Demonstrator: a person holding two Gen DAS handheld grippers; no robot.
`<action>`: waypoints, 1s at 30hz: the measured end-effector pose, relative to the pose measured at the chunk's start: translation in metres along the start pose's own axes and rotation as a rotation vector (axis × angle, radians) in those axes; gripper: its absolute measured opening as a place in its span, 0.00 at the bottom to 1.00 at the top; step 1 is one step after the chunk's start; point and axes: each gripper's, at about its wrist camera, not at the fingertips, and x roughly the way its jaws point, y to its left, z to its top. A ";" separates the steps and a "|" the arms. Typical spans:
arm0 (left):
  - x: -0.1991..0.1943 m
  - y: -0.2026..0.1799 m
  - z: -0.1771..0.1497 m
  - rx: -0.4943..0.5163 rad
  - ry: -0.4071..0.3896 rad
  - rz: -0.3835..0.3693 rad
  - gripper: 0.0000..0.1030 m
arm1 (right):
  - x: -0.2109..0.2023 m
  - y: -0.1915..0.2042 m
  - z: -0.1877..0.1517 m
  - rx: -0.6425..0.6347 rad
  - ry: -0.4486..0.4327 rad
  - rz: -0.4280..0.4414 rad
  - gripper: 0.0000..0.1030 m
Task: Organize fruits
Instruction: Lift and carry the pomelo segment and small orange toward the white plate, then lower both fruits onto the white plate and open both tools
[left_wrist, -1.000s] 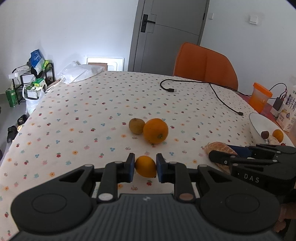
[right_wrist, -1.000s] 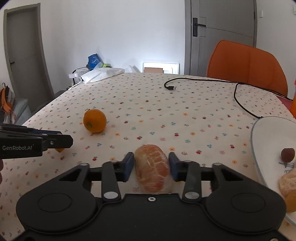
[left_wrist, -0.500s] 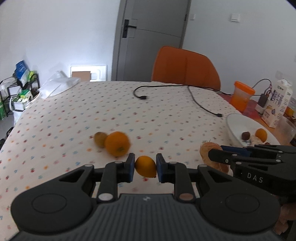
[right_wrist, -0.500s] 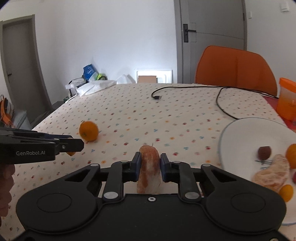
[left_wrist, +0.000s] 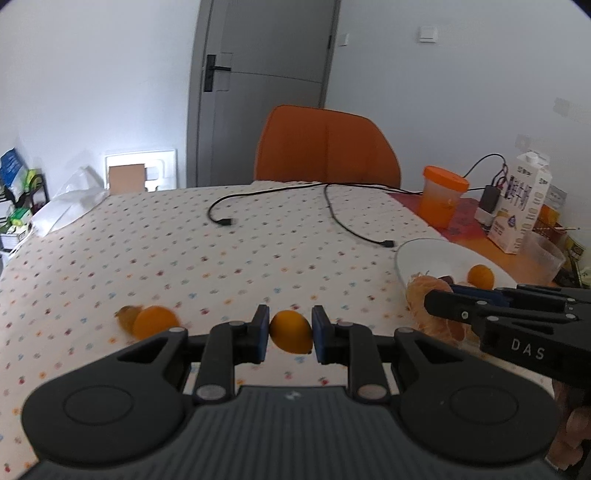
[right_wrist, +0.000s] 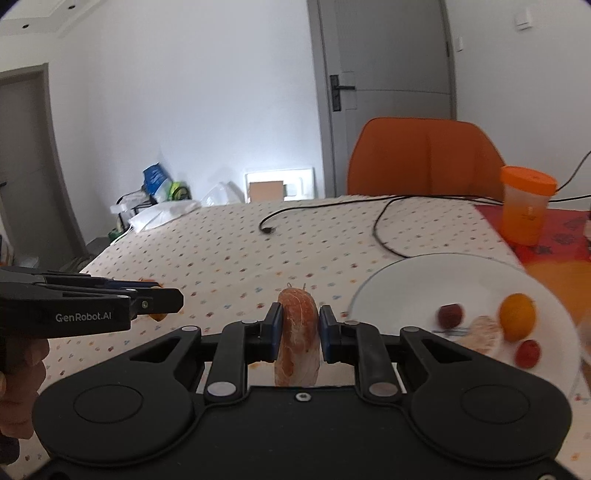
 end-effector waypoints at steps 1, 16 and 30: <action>0.001 -0.003 0.001 0.003 -0.001 -0.005 0.22 | -0.002 -0.003 0.001 0.004 -0.005 -0.007 0.19; 0.018 -0.050 0.016 0.069 -0.016 -0.080 0.22 | -0.029 -0.053 -0.004 0.067 -0.048 -0.112 0.19; 0.045 -0.093 0.025 0.123 0.001 -0.140 0.22 | -0.032 -0.094 -0.012 0.128 -0.060 -0.168 0.19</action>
